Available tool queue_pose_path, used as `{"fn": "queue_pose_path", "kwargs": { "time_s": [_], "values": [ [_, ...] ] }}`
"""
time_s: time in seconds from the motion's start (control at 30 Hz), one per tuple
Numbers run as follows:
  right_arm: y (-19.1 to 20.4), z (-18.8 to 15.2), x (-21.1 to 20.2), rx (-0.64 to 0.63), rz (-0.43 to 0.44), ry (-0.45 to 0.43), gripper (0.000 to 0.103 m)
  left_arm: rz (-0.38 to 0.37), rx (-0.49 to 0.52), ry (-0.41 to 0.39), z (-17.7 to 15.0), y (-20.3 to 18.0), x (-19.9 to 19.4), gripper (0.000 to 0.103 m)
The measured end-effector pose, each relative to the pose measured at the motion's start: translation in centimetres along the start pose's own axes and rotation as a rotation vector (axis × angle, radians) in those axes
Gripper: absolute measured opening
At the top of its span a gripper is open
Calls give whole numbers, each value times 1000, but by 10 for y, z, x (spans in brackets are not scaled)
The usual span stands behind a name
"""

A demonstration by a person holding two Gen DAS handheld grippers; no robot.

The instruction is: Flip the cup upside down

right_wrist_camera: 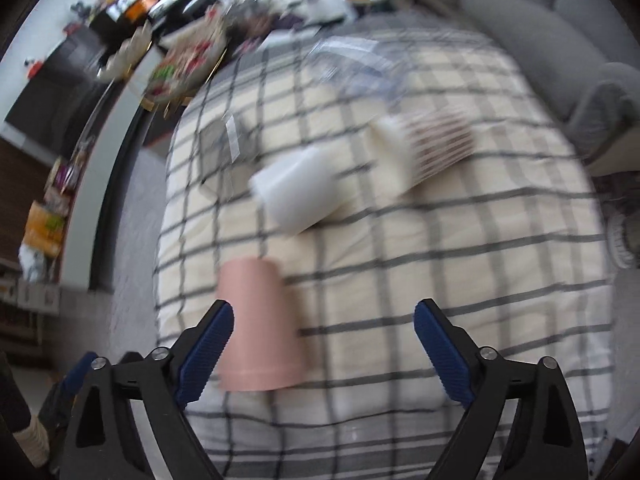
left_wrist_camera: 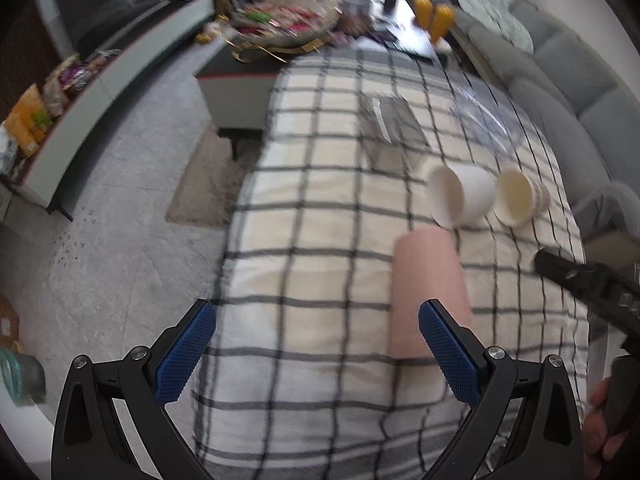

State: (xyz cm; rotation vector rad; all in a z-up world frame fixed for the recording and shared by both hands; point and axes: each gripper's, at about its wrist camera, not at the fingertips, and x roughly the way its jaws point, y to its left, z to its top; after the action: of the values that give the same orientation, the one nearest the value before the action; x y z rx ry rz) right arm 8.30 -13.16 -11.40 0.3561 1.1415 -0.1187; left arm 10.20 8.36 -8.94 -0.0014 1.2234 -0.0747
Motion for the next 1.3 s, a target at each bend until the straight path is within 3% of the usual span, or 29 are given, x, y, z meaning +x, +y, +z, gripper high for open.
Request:
{"fn": "queue_pose_path", "kwargs": {
  "time_s": [0.23, 0.53, 0.8, 0.97, 1.03, 1.1, 1.17, 1.3],
  "values": [
    [-51, 10, -34, 96, -19, 12, 93, -58, 76, 282, 25, -55, 24, 103],
    [-84, 29, -30, 177, -11, 60, 93, -27, 49, 627, 41, -95, 78, 103],
    [-86, 67, 3, 205, -6, 135, 93, 39, 87, 811, 58, -101, 124, 103],
    [-78, 87, 33, 189, 3, 188, 93, 28, 68, 920, 61, -92, 148, 102],
    [-78, 91, 47, 193, 8, 218, 93, 27, 71, 944, 61, -89, 158, 97],
    [-78, 94, 59, 194, 10, 242, 93, 14, 72, 972, 59, -87, 165, 79],
    [-79, 95, 66, 197, 11, 255, 93, 7, 65, 1012, 53, -85, 171, 70],
    [-83, 95, 76, 201, 10, 275, 93, 5, 81, 996, 52, -85, 172, 69]
  ]
}}
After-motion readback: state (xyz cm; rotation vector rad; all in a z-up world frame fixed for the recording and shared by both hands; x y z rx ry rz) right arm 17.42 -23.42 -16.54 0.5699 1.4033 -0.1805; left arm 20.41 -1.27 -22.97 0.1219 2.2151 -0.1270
